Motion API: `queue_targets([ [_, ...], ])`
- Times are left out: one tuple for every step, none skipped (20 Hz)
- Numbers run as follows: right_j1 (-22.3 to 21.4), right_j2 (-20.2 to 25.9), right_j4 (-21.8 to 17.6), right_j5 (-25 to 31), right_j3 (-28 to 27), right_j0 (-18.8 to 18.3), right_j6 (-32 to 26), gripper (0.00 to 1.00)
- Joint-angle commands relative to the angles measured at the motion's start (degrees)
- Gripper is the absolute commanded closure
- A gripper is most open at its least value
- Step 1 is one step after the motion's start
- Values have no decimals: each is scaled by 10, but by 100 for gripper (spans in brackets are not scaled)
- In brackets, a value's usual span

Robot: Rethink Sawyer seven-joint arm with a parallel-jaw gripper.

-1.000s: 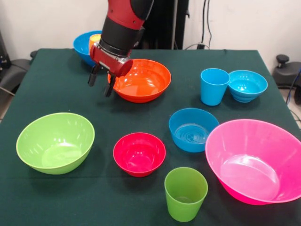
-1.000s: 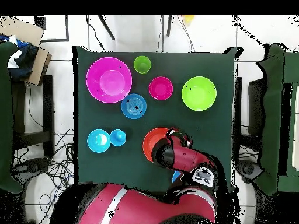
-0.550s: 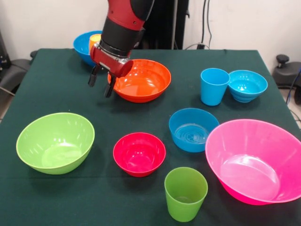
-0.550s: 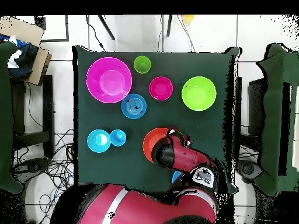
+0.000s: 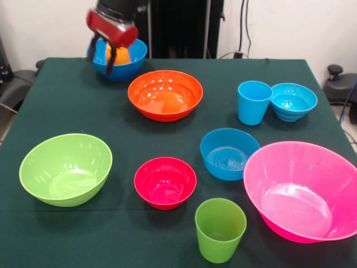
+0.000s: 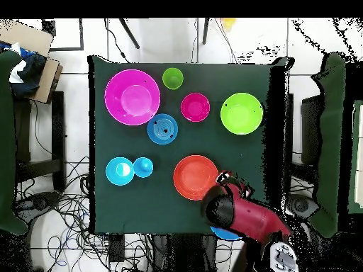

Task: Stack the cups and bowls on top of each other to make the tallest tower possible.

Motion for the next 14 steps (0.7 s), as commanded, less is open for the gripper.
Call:
queue_targets([
  [-62, 95, -98, 86, 66, -70, -47, 0],
  [-67, 98, -103, 89, 69, -73, -44, 0],
  [-72, 105, -107, 96, 70, -77, -43, 0],
  [-76, 111, -108, 103, 73, -80, -42, 0],
  [-80, 114, -108, 110, 73, -79, -38, 0],
  [-83, 114, -108, 113, 75, -76, -32, 0],
  [-85, 115, -108, 119, 74, -75, -28, 0],
  [-85, 115, -110, 118, 74, -74, -24, 0],
  [-85, 117, -112, 119, 73, -75, -22, 0],
  [-83, 117, -115, 115, 73, -76, -20, 0],
  [-82, 118, -118, 114, 72, -77, -19, 0],
  [-82, 119, -121, 112, 73, -79, -19, 0],
  [-82, 118, -123, 112, 74, -79, -17, 0],
  [-83, 117, -125, 112, 75, -78, -16, 0],
])
